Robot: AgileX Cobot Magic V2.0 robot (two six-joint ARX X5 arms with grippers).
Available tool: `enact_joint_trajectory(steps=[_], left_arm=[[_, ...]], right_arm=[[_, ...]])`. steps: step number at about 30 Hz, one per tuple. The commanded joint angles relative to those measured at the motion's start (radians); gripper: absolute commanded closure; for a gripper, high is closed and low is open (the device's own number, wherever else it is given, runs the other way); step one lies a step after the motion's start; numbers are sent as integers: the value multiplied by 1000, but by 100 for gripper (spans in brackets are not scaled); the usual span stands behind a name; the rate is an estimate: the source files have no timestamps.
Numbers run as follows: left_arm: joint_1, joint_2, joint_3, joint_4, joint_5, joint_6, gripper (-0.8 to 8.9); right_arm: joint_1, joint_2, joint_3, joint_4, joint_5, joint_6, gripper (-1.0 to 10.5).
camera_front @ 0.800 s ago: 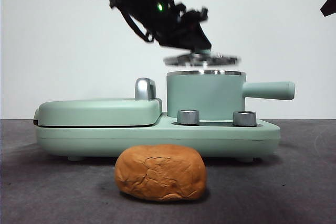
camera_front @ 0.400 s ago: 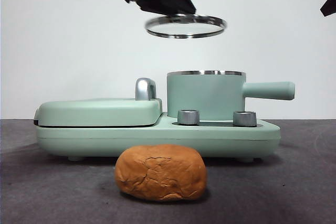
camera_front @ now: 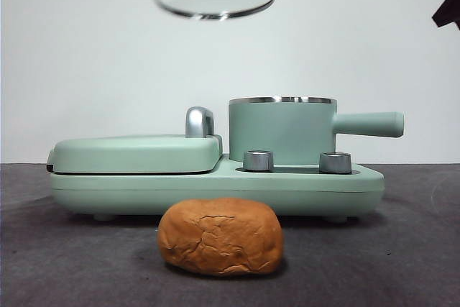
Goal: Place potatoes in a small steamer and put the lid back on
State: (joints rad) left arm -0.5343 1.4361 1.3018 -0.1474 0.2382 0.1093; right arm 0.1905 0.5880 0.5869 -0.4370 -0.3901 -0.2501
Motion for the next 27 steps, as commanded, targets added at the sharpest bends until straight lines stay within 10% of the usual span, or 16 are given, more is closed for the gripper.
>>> enact_joint_trajectory(steps=[1,27], left_arm=[[8,-61,-97,14,-24,-24,802],[81,-447,-351,-159,-134,-122,803]], right_arm=[[45,30,18,5,-3,-19,682],[467,516,18,232,-5,-91,614]])
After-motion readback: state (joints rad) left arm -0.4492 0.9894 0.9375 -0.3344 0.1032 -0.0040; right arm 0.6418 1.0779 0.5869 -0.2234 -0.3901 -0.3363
